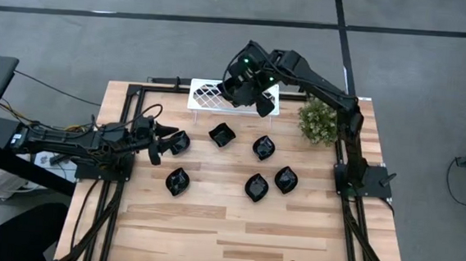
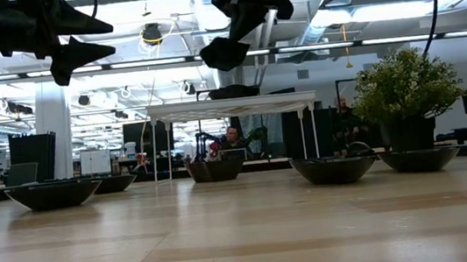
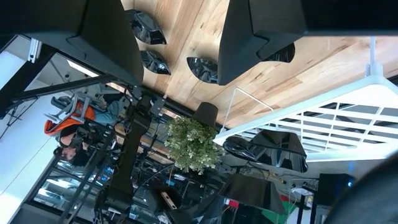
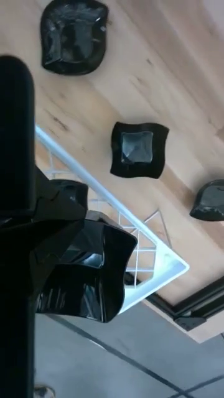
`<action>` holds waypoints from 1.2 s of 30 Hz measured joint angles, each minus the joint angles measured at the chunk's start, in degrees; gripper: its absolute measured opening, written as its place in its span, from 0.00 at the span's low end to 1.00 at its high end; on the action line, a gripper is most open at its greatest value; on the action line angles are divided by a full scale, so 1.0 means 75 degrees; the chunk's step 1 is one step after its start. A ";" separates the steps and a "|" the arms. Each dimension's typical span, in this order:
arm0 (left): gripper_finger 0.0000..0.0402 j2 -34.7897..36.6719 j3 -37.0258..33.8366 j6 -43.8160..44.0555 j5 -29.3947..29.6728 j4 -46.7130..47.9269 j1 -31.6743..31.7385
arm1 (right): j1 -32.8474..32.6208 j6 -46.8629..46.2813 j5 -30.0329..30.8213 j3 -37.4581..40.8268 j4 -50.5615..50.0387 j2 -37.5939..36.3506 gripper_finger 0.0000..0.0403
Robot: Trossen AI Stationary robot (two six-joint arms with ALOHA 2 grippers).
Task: Pick & Place Mini shaped plates
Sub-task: Stack the distorted square plate on top of the other distorted square plates on the shelf
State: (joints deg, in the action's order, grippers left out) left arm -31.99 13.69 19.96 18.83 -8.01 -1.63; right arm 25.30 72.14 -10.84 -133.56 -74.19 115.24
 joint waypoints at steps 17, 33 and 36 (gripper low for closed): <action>0.52 0.0000 0.0000 -0.0003 0.0000 -0.0029 0.0000 | 0.0481 0.0612 -0.0959 0.0357 0.0194 0.0035 0.00; 0.52 0.0000 0.0003 0.0000 0.0003 -0.0085 0.0012 | 0.0759 0.1062 -0.0774 0.1139 0.0534 0.0026 0.00; 0.52 0.0000 0.0003 0.0000 0.0003 -0.0106 0.0015 | 0.0822 0.1157 -0.0781 0.1139 0.0527 0.0026 0.00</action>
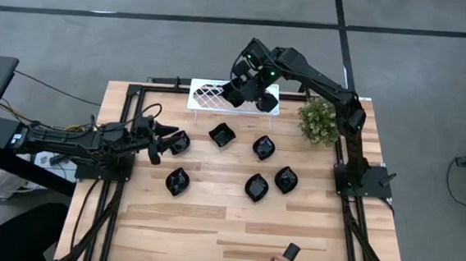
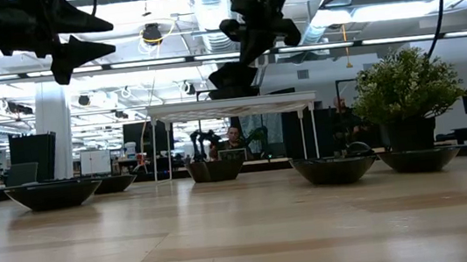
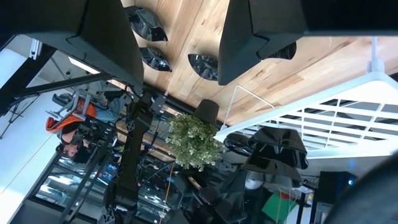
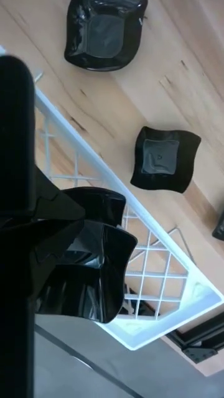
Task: Pick & Place Mini shaped plates
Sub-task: Stack the distorted square plate on top of the other distorted square plates on the shelf
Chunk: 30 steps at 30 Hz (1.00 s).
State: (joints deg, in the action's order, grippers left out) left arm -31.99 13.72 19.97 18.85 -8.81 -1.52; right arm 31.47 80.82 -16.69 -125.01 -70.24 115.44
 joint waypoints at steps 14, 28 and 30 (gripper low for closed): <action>0.52 -0.0001 0.0000 -0.0001 0.0002 -0.0083 0.0000 | 0.0028 0.0104 -0.0375 0.0000 0.0073 0.0003 0.00; 0.52 0.0001 0.0000 0.0000 0.0003 -0.0159 0.0000 | 0.0043 0.0102 -0.0792 0.0000 0.0073 0.0007 0.00; 0.52 0.0000 0.0000 0.0000 0.0003 -0.0193 0.0000 | 0.0043 0.0102 -0.0789 0.0000 0.0073 0.0009 0.00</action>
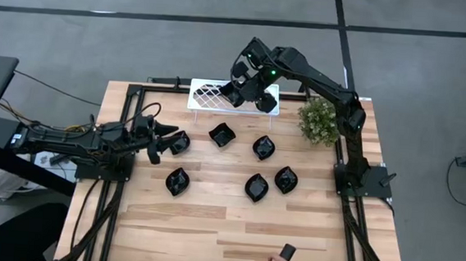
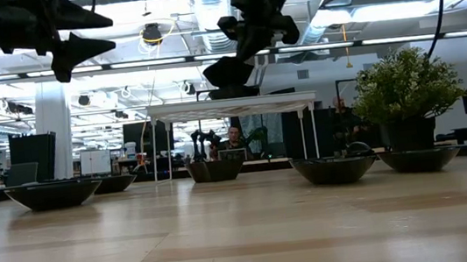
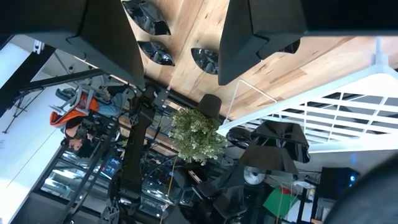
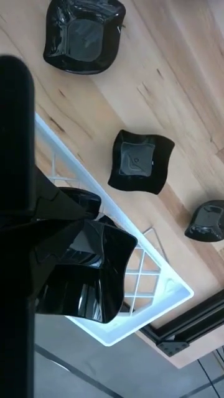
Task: Pick & Place Mini shaped plates
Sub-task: Stack the distorted square plate on top of the other distorted square plates on the shelf
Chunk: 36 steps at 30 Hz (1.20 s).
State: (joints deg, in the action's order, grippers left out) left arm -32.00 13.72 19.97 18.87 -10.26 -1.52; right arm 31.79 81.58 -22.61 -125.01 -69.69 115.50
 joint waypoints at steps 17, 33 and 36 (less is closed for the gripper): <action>0.52 0.0000 0.0000 -0.0001 0.0000 -0.0102 0.0000 | 0.0137 -0.0014 0.0003 -0.0003 -0.0015 0.0006 0.00; 0.52 0.0000 0.0000 0.0000 0.0000 -0.0176 0.0000 | 0.0134 -0.0020 -0.0006 -0.0003 -0.0017 0.0006 0.07; 0.52 0.0001 0.0000 0.0000 0.0000 -0.0182 0.0003 | 0.0134 -0.0020 -0.0006 -0.0003 -0.0017 0.0006 0.09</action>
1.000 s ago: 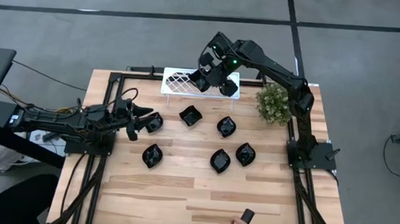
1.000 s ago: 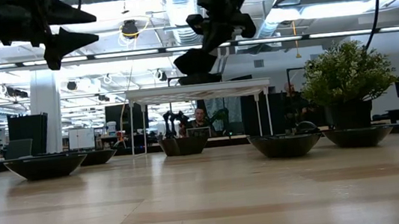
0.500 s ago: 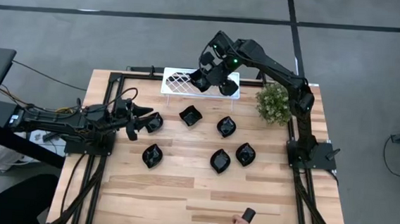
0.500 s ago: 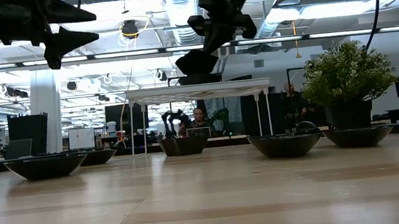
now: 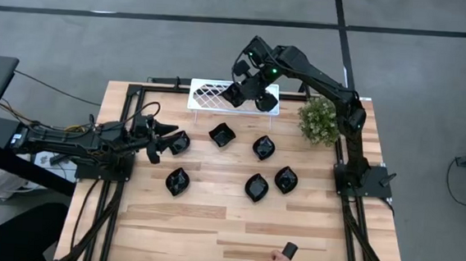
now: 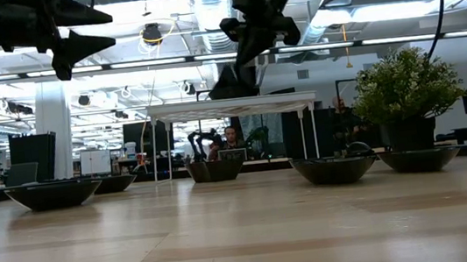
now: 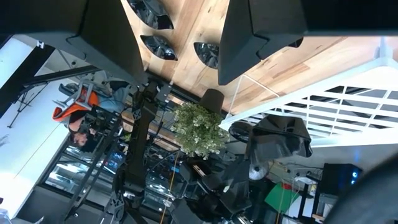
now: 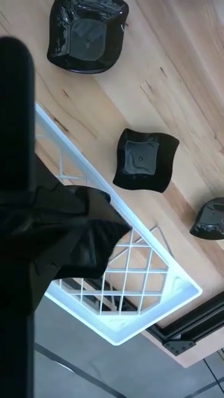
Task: Pick & Place Mini shaped plates
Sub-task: Stack the distorted square plate on top of the other distorted square plates on the shelf
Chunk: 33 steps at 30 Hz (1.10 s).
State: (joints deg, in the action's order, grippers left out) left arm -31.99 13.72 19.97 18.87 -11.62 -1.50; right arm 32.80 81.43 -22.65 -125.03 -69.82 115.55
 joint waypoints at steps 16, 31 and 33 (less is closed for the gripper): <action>0.52 0.0000 0.0000 0.0000 0.0000 -0.0006 -0.0003 | 0.0000 -0.0047 0.0000 0.0000 0.0003 0.0000 0.11; 0.52 0.0000 0.0000 0.0000 0.0000 -0.0006 -0.0003 | -0.0191 -0.1106 0.0003 -0.0003 0.0172 0.0000 0.01; 0.52 -0.0001 0.0000 -0.0003 0.0000 -0.0009 -0.0001 | -0.0289 -0.1165 0.0000 -0.0003 0.0163 -0.0009 0.00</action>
State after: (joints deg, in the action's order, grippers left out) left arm -32.00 13.72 19.94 18.87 -11.68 -1.51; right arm 30.63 72.69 -22.65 -125.05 -68.60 115.48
